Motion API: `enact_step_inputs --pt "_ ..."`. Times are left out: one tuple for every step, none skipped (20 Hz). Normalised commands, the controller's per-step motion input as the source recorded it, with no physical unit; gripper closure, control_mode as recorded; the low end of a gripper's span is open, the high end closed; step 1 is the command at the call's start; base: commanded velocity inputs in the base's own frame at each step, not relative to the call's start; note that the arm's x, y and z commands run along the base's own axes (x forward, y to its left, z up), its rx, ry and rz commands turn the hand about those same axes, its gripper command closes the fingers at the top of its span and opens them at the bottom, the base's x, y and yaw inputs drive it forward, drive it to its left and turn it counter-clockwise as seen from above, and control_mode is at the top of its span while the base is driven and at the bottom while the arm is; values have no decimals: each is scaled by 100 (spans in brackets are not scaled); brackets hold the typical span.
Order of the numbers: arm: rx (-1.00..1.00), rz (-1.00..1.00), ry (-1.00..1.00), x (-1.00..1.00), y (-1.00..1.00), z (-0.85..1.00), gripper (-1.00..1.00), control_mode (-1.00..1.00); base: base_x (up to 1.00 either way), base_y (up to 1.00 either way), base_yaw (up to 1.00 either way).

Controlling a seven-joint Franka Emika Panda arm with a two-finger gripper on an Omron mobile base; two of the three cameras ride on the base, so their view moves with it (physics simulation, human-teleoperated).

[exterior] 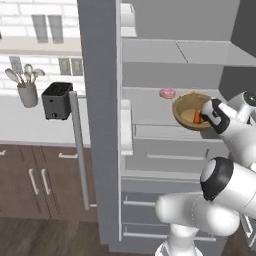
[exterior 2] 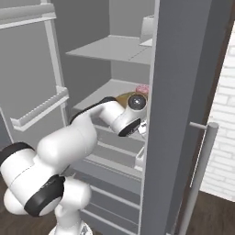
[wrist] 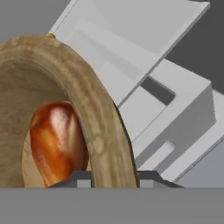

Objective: Pick the chicken drumstick and carrot from their plates and place them in the bowl. Then put the bowl in the fridge.

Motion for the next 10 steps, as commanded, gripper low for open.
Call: enact_step_inputs --pt "0 0 0 0 0 0 100 100 69 49 -9" --pt "-6 -2 0 47 50 24 100 -100 0 0 0" --pt "-6 -1 0 54 61 45 100 -100 0 0 0" --pt "-5 -2 0 58 73 69 100 -100 0 0 0" --pt "-10 0 -5 38 87 87 100 -100 0 0 0" --pt "-11 0 -4 21 90 96 100 -100 0 0 0" --pt "-6 0 0 0 76 99 100 -100 0 0 0" --pt "0 0 0 -10 39 100 100 -100 0 0 0" --pt "0 0 -2 -25 20 100 100 -100 0 0 0" --pt "1 -2 0 -19 17 100 100 -100 0 0 0"
